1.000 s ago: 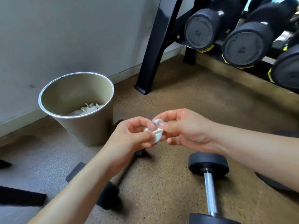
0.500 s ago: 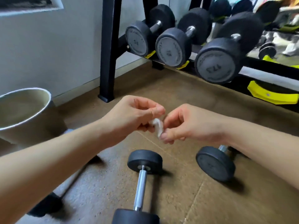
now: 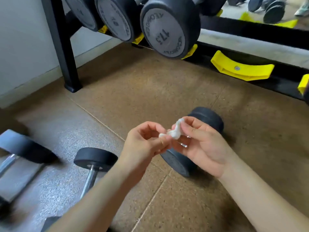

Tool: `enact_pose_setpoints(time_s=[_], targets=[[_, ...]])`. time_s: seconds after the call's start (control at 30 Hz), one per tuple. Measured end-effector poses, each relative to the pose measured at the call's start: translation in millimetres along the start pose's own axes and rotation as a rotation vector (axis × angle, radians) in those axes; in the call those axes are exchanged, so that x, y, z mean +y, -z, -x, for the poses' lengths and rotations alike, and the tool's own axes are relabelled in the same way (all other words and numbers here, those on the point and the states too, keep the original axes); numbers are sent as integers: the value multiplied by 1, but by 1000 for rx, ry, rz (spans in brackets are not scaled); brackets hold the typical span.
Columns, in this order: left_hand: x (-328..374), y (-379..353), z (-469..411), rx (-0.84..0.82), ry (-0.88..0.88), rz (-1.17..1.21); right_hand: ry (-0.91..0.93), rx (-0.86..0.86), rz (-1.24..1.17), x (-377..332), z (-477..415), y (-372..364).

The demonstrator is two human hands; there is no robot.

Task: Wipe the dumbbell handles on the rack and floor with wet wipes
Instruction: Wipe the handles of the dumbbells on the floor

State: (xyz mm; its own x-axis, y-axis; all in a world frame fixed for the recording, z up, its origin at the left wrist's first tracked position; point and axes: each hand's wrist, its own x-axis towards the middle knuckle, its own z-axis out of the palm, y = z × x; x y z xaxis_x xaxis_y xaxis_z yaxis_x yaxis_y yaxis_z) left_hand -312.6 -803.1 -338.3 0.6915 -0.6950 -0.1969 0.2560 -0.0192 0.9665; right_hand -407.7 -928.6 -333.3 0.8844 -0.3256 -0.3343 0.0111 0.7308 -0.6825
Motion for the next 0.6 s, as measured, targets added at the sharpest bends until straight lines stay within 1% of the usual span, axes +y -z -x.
enact_pose_setpoints(time_s=[0.07,0.13,0.17,0.23,0.3,0.33,0.37,0.47,0.53,0.6], targets=[[-18,-11,-4,25,-32,-111,37,138,-16,10,-3,15],[-31,-19,-3,31,-64,-170,95,261,134,20,-3,25],[-38,-23,-3,35,-74,-179,113,294,231,24,-1,30],[-51,-29,-4,81,-75,-199,81,263,362,29,4,40],[-61,-33,-11,120,-93,-231,-6,155,405,32,10,50],[-65,-34,-16,111,-109,-256,-43,125,403,33,12,56],[-69,-35,-22,93,-120,-290,-64,135,397,33,11,63],[-84,-39,-38,-15,-102,-359,-87,262,346,33,1,86],[-91,-41,-42,-90,-81,-430,-83,272,280,33,-3,94],[-96,-42,-45,-111,-82,-479,-77,263,330,31,-7,98]])
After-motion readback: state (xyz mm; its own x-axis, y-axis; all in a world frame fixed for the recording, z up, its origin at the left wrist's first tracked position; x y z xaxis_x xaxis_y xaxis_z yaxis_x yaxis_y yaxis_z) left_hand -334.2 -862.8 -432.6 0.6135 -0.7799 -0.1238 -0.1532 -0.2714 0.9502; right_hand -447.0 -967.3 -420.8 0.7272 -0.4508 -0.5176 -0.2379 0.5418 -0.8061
